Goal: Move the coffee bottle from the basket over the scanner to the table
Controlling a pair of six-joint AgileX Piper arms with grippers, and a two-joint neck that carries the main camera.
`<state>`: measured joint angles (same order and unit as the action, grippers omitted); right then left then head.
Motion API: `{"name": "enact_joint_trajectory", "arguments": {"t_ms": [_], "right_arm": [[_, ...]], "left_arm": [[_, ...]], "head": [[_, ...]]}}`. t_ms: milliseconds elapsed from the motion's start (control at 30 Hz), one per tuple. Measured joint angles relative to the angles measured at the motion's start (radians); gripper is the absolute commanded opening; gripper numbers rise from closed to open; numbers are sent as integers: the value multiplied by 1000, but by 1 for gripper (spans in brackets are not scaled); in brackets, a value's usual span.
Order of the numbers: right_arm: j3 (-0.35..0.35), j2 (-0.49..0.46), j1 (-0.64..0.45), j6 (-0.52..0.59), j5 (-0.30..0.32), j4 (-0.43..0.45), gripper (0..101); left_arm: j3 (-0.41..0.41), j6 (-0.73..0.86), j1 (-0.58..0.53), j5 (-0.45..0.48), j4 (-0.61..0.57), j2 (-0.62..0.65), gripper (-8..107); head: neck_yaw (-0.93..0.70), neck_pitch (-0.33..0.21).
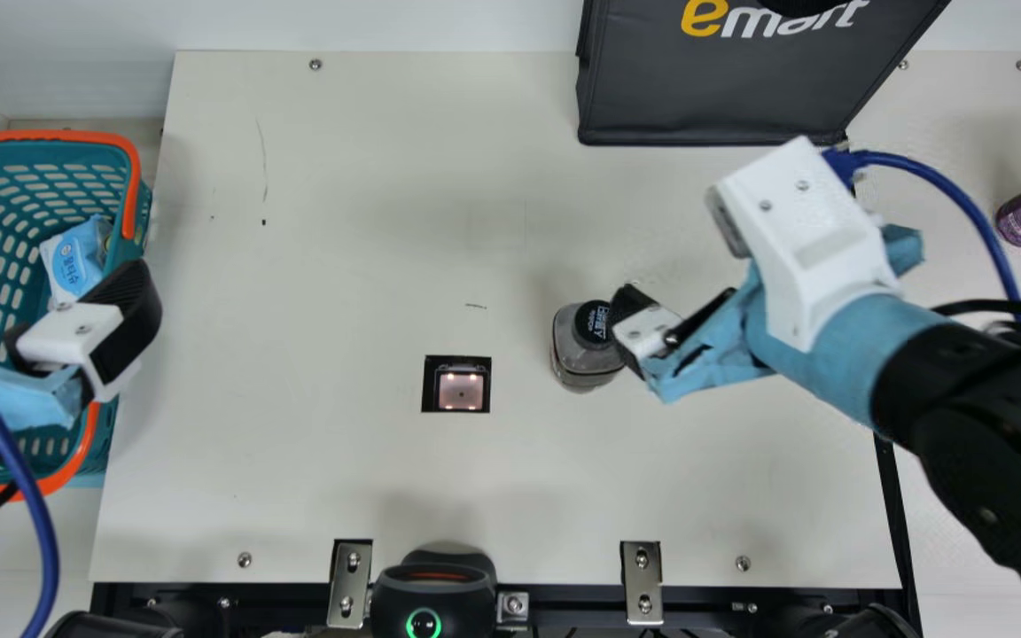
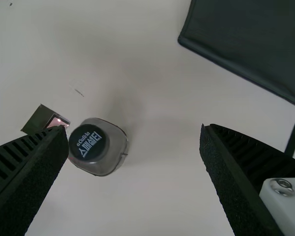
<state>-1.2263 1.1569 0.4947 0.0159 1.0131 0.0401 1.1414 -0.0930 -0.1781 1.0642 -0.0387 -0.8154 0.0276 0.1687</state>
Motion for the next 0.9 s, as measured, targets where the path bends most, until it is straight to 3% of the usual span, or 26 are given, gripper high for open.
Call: {"name": "enact_joint_trajectory", "arguments": {"t_ms": [467,900], "right_arm": [[16,149,145,-169,-67,73,95],[50,193,179,-262,-58,94,95]], "left_arm": [[0,0,0,0,0,0,90],[0,0,0,0,0,0,90]], "head": [[0,-2],[2,-2]]}}
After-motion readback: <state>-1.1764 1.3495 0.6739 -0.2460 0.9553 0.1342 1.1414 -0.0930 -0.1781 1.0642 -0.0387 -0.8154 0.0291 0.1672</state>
